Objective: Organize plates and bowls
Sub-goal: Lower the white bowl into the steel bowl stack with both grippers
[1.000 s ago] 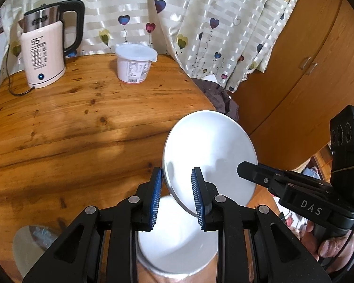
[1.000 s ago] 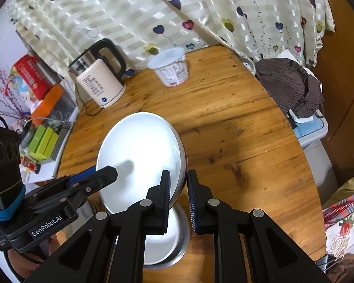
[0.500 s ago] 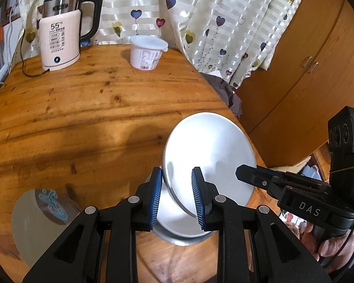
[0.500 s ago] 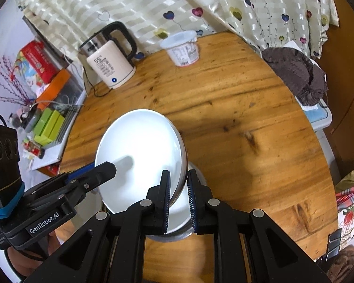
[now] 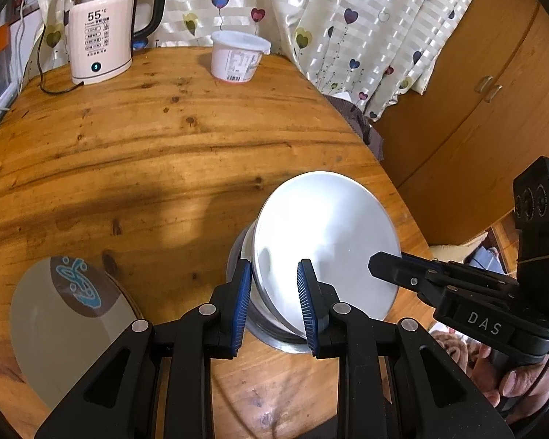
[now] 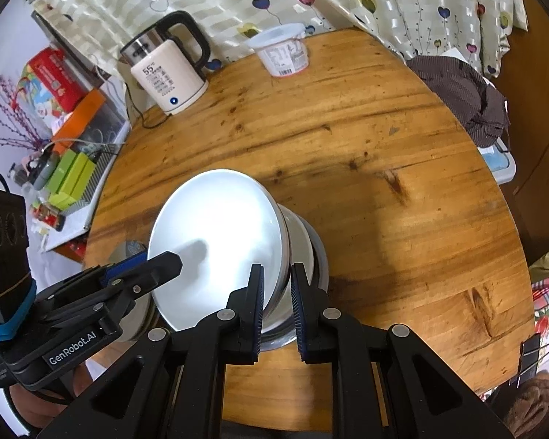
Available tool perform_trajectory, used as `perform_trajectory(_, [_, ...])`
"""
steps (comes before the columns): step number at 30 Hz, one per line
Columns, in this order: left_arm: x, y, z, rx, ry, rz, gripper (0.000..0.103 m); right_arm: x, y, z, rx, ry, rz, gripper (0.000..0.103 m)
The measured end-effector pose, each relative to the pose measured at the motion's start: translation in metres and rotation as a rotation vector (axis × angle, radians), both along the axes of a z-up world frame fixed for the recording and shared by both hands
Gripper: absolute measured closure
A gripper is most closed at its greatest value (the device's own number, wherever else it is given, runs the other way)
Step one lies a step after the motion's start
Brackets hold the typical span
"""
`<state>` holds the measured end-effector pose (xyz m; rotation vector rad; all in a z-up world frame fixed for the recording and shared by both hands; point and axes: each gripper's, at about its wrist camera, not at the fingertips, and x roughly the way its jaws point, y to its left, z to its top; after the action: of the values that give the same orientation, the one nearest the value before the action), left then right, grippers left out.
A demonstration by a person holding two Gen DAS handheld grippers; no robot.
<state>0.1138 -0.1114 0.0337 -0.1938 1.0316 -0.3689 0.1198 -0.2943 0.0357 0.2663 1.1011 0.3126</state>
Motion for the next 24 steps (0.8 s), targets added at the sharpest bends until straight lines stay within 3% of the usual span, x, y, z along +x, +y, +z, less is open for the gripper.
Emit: perform_trajectory(24, [0.006,0.0,-0.012,-0.019,0.042,-0.009,0.077,0.003,0.004,-0.009,-0.047,-0.002,0.016,0.084])
